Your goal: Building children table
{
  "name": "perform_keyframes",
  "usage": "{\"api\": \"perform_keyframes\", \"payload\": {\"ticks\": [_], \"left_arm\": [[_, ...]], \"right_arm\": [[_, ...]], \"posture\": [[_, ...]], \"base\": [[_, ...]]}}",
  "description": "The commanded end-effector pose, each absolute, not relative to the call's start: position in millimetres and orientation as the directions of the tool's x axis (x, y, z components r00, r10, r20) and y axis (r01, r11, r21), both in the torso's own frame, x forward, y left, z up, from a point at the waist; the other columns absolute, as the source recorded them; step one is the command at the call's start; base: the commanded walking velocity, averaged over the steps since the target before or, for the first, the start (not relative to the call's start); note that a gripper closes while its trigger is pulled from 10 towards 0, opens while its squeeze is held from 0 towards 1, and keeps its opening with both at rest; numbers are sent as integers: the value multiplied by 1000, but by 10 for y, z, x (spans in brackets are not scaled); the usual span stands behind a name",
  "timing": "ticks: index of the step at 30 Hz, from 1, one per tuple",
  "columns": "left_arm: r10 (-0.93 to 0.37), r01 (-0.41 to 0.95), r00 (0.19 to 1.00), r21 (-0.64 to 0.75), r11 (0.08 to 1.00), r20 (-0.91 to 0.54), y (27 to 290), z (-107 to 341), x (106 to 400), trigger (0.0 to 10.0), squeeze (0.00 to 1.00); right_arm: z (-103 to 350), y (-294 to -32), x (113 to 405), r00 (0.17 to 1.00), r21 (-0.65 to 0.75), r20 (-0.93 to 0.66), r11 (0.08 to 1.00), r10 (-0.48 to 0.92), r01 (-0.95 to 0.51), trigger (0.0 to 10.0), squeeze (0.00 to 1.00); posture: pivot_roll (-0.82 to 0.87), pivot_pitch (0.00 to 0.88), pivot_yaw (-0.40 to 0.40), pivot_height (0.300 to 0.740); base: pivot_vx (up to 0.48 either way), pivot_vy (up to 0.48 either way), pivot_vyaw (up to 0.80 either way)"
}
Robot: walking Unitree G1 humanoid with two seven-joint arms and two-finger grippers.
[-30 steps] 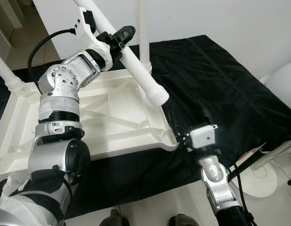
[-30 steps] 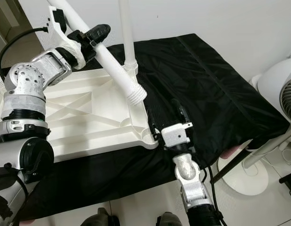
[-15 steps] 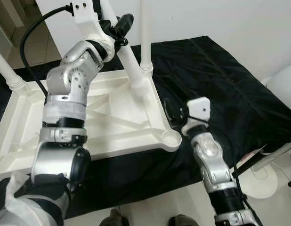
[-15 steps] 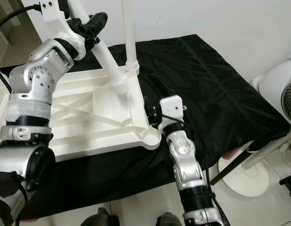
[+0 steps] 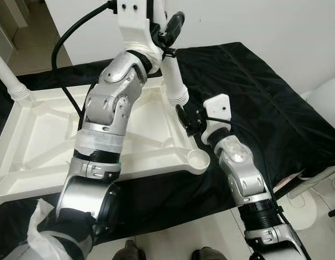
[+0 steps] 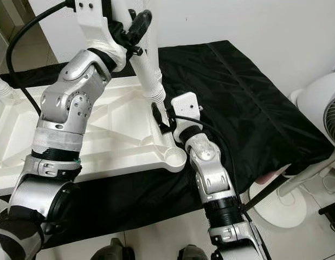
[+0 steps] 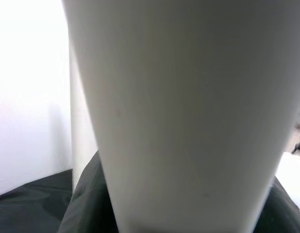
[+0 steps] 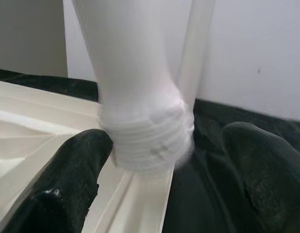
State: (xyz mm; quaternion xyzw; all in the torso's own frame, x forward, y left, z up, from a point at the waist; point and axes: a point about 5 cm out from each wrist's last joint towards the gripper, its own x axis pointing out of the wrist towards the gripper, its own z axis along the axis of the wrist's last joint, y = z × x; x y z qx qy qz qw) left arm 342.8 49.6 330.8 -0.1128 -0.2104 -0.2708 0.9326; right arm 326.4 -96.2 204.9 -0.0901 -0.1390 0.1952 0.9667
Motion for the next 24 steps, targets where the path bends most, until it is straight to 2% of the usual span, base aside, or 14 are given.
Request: {"api": "perform_keyframes", "payload": {"ticks": [1, 12, 24], "left_arm": [[-461, 554, 763, -92, 827, 453, 446, 3289, 3393, 10000, 0], [-518, 606, 725, -61, 793, 454, 208, 3230, 3231, 10000, 0], [-529, 616, 715, -55, 785, 458, 133, 3226, 3173, 10000, 0]], "right_arm": [[2128, -950, 3299, 881, -225, 251, 909, 402, -350, 10000, 0], [2253, -868, 3453, 873, -285, 241, 891, 423, -353, 10000, 0], [2315, -808, 3501, 864, -300, 247, 882, 439, -362, 10000, 0]], "posture": [[-81, 0, 36, 740], [-70, 0, 27, 740], [-65, 0, 24, 740]], "base": [[0, 0, 0], [0, 0, 0], [0, 0, 0]]}}
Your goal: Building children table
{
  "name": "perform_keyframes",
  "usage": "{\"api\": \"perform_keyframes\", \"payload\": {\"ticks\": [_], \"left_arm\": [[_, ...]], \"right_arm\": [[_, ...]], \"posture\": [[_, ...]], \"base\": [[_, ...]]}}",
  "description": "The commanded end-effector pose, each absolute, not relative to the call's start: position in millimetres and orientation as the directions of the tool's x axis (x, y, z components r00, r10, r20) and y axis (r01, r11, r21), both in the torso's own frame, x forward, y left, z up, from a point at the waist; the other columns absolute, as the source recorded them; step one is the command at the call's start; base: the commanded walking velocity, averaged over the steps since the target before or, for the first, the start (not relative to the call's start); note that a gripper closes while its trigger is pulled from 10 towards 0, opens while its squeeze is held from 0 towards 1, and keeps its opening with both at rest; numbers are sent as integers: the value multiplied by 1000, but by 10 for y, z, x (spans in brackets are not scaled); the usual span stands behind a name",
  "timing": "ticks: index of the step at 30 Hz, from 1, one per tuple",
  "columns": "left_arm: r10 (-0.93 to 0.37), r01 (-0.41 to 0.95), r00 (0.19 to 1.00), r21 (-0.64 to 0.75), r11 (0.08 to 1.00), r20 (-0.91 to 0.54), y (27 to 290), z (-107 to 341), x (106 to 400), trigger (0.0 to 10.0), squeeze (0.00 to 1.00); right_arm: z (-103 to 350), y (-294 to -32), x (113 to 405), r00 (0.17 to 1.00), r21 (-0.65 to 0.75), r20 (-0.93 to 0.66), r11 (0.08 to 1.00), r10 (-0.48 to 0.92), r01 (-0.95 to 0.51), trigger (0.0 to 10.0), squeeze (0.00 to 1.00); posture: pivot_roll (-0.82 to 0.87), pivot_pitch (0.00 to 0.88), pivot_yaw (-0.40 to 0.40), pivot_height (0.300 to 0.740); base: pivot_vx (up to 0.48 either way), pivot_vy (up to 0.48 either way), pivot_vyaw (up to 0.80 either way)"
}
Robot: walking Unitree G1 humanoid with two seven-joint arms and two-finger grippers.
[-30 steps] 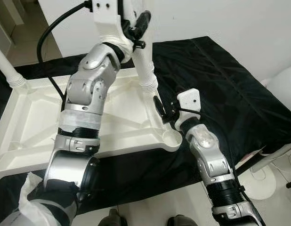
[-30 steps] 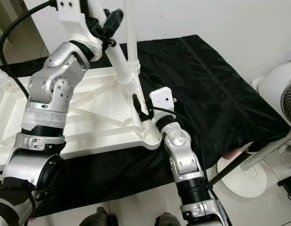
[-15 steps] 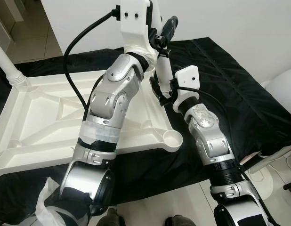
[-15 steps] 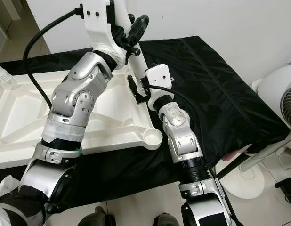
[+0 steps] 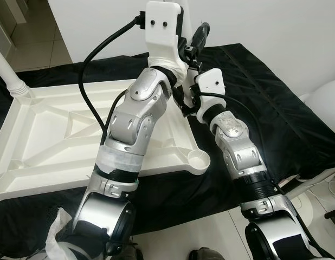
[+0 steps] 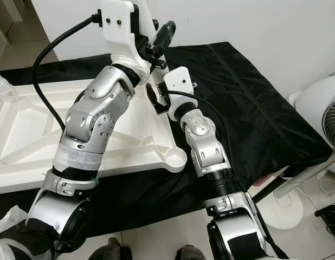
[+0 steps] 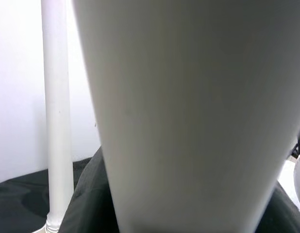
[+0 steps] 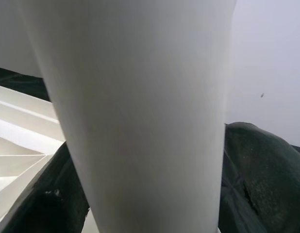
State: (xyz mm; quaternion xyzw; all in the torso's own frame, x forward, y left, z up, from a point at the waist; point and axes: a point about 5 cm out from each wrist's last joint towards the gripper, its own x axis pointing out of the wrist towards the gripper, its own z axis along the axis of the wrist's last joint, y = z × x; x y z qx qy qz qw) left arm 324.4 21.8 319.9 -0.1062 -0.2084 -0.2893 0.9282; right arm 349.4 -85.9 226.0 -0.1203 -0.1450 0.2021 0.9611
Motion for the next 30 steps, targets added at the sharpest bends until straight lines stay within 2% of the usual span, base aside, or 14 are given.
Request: {"api": "perform_keyframes", "payload": {"ticks": [1, 6, 7, 8, 10, 11, 12, 13, 14, 26, 27, 28, 29, 30], "left_arm": [[-529, 616, 715, -55, 785, 458, 133, 3226, 3173, 10000, 0], [-534, 618, 710, -42, 785, 459, 104, 3216, 3145, 10000, 0], [-538, 620, 707, -36, 783, 459, 90, 3214, 3136, 10000, 0], [-542, 622, 704, -31, 782, 459, 80, 3213, 3130, 10000, 0], [-543, 623, 703, -29, 782, 459, 74, 3213, 3127, 10000, 0], [-543, 623, 703, -29, 782, 459, 74, 3213, 3127, 10000, 0], [-544, 624, 703, -29, 781, 458, 71, 3211, 3125, 10000, 0], [-544, 624, 703, -29, 781, 458, 71, 3211, 3125, 10000, 0], [-545, 624, 703, -28, 781, 457, 65, 3209, 3123, 10000, 0], [-551, 623, 700, -10, 782, 454, 48, 3210, 3114, 10000, 0], [-554, 622, 696, 3, 783, 457, 44, 3216, 3108, 10000, 0], [-554, 622, 696, 3, 783, 457, 44, 3216, 3108, 10000, 0], [-556, 621, 693, 12, 784, 459, 42, 3219, 3104, 10000, 0], [-556, 621, 693, 12, 784, 459, 42, 3219, 3104, 10000, 0]], "right_arm": [[2315, -808, 3501, 864, -300, 247, 882, 439, -362, 10000, 0], [2338, -788, 3508, 858, -317, 251, 875, 448, -364, 10000, 0], [2343, -785, 3510, 857, -324, 250, 873, 451, -365, 8118, 0], [2345, -782, 3513, 855, -330, 249, 870, 455, -367, 5373, 0], [2347, -779, 3514, 854, -336, 248, 868, 457, -367, 4588, 0], [2347, -779, 3514, 854, -336, 248, 868, 457, -367, 4588, 0], [2348, -776, 3514, 854, -340, 248, 866, 458, -366, 2510, 0], [2348, -776, 3514, 854, -340, 248, 866, 458, -366, 2510, 0], [2348, -768, 3513, 851, -349, 248, 862, 463, -367, 0, 0], [2336, -738, 3501, 842, -359, 243, 851, 482, -383, 0, 0], [2333, -746, 3505, 849, -359, 244, 857, 470, -371, 3882, 0], [2333, -746, 3505, 849, -359, 244, 857, 470, -371, 3882, 0], [2331, -753, 3509, 854, -358, 244, 861, 460, -361, 10000, 0], [2331, -753, 3509, 854, -358, 244, 861, 460, -361, 10000, 0]], "posture": [[-65, 0, 24, 740], [-67, 0, 25, 740], [-67, 0, 25, 740], [-67, 0, 25, 740], [-67, 0, 24, 740], [-67, 0, 24, 740], [-67, 0, 24, 740], [-67, 0, 24, 740], [-67, 0, 24, 740], [-66, 0, 25, 740], [-67, 0, 26, 740], [-67, 0, 26, 740], [-67, 0, 26, 740], [-67, 0, 26, 740]], "base": [[0, 0, 0], [0, 0, 0], [0, 0, 0], [0, 0, 0], [0, 0, 0], [0, 0, 0], [0, 0, 0], [0, 0, 0], [0, 0, 0], [0, 0, 0], [0, 0, 0], [0, 0, 0], [0, 0, 0], [0, 0, 0]]}}
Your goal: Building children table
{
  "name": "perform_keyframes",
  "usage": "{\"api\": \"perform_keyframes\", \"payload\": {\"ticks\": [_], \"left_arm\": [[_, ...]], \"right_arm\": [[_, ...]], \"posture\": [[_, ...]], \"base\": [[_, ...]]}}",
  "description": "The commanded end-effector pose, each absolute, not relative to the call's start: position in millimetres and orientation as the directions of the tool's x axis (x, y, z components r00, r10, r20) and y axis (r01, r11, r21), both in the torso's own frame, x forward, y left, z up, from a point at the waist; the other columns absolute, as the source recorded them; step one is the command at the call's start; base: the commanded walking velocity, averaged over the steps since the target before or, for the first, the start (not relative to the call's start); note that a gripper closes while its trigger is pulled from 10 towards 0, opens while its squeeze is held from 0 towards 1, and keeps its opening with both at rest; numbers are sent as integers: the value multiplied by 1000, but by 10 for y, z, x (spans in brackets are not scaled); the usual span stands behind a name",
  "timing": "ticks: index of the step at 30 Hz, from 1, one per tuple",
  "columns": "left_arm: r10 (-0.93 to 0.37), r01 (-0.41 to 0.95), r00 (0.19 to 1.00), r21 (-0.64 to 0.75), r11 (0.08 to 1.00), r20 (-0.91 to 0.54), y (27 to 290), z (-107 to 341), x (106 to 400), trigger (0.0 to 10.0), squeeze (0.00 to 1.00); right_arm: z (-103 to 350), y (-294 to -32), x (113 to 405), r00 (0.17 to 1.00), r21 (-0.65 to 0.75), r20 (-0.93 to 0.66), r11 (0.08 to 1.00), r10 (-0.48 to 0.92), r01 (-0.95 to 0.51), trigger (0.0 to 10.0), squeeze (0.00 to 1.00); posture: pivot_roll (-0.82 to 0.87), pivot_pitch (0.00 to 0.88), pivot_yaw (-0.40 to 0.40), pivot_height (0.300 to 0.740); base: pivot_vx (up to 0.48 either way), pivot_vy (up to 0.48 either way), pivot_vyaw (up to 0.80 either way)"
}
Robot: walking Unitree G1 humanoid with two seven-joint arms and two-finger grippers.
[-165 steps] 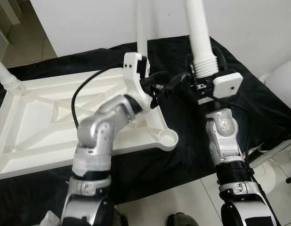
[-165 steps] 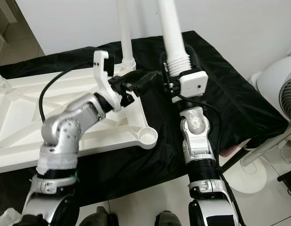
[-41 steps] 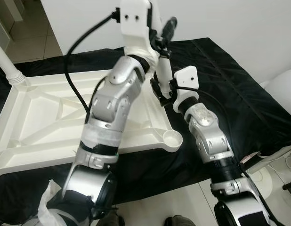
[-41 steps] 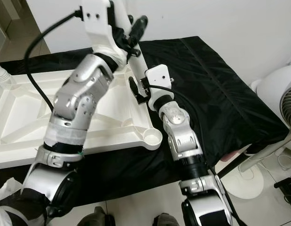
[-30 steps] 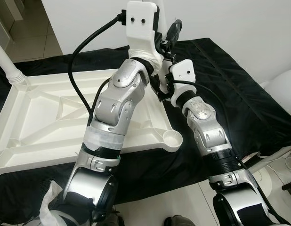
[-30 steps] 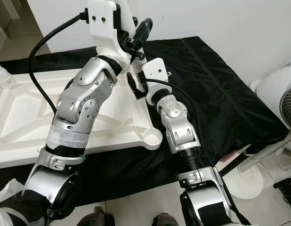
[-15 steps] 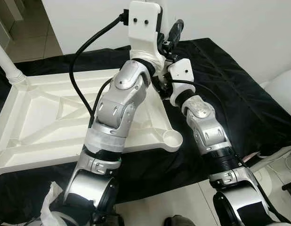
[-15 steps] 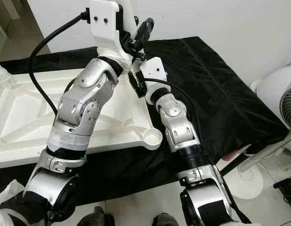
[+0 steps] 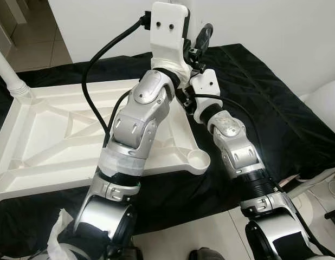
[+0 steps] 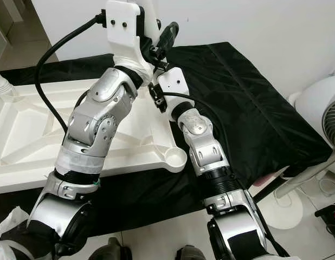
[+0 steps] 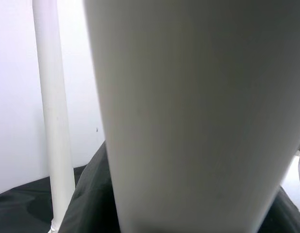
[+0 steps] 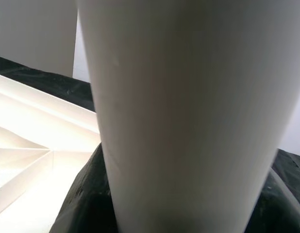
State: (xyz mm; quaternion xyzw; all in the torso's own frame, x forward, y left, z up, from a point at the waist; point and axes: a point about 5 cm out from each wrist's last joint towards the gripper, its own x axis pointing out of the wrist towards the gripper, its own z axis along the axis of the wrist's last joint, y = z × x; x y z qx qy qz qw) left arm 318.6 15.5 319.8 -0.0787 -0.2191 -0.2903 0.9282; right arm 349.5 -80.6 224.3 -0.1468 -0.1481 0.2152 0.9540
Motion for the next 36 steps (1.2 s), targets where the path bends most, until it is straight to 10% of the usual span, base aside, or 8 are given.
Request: {"api": "perform_keyframes", "payload": {"ticks": [1, 2, 6, 7, 8, 9, 36], "left_arm": [[-556, 621, 693, 12, 784, 459, 42, 3219, 3104, 10000, 0], [-561, 636, 685, -6, 772, 464, 42, 3224, 3101, 10000, 1000], [-560, 647, 679, -28, 762, 475, 58, 3247, 3097, 10000, 1000], [-558, 649, 678, -33, 760, 479, 63, 3256, 3096, 10000, 435], [-558, 649, 678, -33, 760, 479, 63, 3256, 3096, 10000, 435], [-560, 666, 667, -57, 744, 491, 69, 3280, 3077, 10000, 0], [-564, 661, 664, -33, 750, 491, 192, 3191, 3031, 10000, 0]], "right_arm": [[2331, -753, 3509, 854, -358, 244, 861, 460, -361, 10000, 0], [2332, -759, 3517, 860, -345, 244, 869, 448, -354, 10000, 0], [2325, -777, 3538, 882, -275, 242, 900, 404, -337, 10000, 0], [2320, -783, 3544, 890, -246, 241, 911, 388, -330, 10000, 0], [2320, -783, 3544, 890, -246, 241, 911, 388, -330, 10000, 0], [2302, -790, 3547, 903, -198, 236, 928, 358, -316, 10000, 0], [2163, -1124, 3581, 981, 200, 182, 975, 65, -101, 10000, 0]], "posture": [[-67, 0, 26, 740], [-68, 0, 28, 740], [-71, 0, 32, 740], [-71, 0, 32, 740], [-71, 0, 32, 740], [-72, 0, 35, 740], [-66, 0, 23, 740]], "base": [[0, 0, 0], [0, 0, 0], [0, 0, 0], [0, 0, 0], [0, 0, 0], [0, 0, 0], [0, 0, 0]]}}
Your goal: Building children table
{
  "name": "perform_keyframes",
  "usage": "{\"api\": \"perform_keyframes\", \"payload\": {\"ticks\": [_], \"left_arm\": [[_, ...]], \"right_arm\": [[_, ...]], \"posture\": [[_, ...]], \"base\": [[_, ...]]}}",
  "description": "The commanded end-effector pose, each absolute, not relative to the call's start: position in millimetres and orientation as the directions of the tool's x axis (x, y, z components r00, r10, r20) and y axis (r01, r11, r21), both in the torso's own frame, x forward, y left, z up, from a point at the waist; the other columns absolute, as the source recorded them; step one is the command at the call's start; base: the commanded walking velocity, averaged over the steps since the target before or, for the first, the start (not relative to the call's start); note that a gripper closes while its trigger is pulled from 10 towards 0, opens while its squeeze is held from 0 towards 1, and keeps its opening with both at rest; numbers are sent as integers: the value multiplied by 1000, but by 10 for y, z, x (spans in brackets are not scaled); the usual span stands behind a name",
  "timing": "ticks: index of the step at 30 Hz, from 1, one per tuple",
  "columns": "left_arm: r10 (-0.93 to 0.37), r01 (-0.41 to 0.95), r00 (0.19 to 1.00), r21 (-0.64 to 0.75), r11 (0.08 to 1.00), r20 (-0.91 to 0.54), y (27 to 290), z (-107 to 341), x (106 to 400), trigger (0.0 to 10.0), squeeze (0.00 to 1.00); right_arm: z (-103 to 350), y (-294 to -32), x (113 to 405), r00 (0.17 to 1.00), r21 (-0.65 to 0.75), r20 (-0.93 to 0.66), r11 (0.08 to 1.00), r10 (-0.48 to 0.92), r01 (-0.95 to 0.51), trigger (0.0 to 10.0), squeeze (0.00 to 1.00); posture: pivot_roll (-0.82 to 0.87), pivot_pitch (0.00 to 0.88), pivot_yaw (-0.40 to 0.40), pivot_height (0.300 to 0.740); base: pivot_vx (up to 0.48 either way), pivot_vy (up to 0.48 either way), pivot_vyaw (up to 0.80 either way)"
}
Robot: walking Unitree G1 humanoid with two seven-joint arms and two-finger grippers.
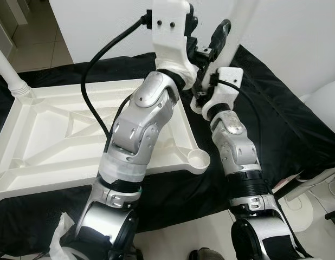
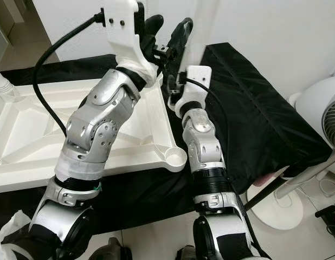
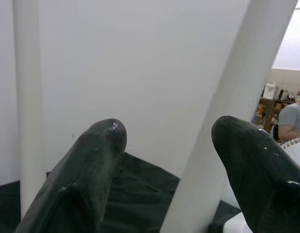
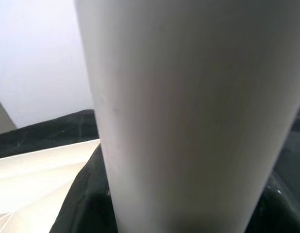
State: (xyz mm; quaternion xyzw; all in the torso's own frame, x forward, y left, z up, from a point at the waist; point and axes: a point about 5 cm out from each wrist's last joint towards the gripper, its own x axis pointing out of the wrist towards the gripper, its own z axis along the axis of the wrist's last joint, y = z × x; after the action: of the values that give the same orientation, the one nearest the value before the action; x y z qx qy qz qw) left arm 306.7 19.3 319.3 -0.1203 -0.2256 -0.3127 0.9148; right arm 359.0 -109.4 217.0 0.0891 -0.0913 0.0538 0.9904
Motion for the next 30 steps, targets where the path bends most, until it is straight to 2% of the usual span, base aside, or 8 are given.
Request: {"api": "perform_keyframes", "payload": {"ticks": [1, 9, 11, 15, 17, 21, 23, 30], "left_arm": [[-562, 649, 675, -23, 761, 478, 243, 3138, 3044, 10000, 0], [-556, 613, 704, 17, 790, 442, 363, 2976, 3057, 10000, 0], [-569, 591, 716, 81, 802, 404, 416, 2809, 3061, 10000, 0], [-578, 586, 722, 107, 803, 380, 435, 2727, 3059, 10000, 0], [-590, 578, 731, 148, 802, 342, 501, 2580, 3019, 10000, 0], [-594, 576, 733, 162, 801, 331, 536, 2533, 2996, 10000, 0], [-600, 569, 741, 192, 799, 301, 623, 2420, 2956, 10000, 0], [-624, 577, 727, 239, 781, 285, 683, 2322, 2896, 10000, 0]], "right_arm": [[2128, -1160, 3566, 984, 205, 171, 975, 47, -82, 10000, 0], [2040, -1182, 3479, 986, 169, 153, 982, 60, -86, 10000, 0], [1990, -1180, 3416, 985, 147, 152, 984, 80, -102, 10000, 0], [1974, -1177, 3384, 984, 137, 155, 984, 92, -113, 10000, 0], [1938, -1157, 3264, 968, 59, 193, 983, 159, -174, 10000, 0], [1919, -1140, 3212, 958, 20, 208, 979, 196, -204, 10000, 0], [1857, -1109, 3112, 942, -31, 218, 966, 257, -256, 10000, 0], [1785, -1089, 3054, 934, -52, 209, 957, 290, -285, 10000, 0]], "posture": [[-69, 4, 24, 740], [-73, 17, 30, 740], [-81, 31, 38, 740], [-80, 32, 39, 740], [-73, 32, 39, 740], [-75, 30, 39, 740], [-71, 26, 37, 740], [-67, 27, 26, 740]], "base": [[0, 0, 0], [0, 0, 0], [0, 0, 0], [0, 0, 0], [0, 0, 0], [0, 0, 0], [0, 0, 0], [0, 0, 0]]}}
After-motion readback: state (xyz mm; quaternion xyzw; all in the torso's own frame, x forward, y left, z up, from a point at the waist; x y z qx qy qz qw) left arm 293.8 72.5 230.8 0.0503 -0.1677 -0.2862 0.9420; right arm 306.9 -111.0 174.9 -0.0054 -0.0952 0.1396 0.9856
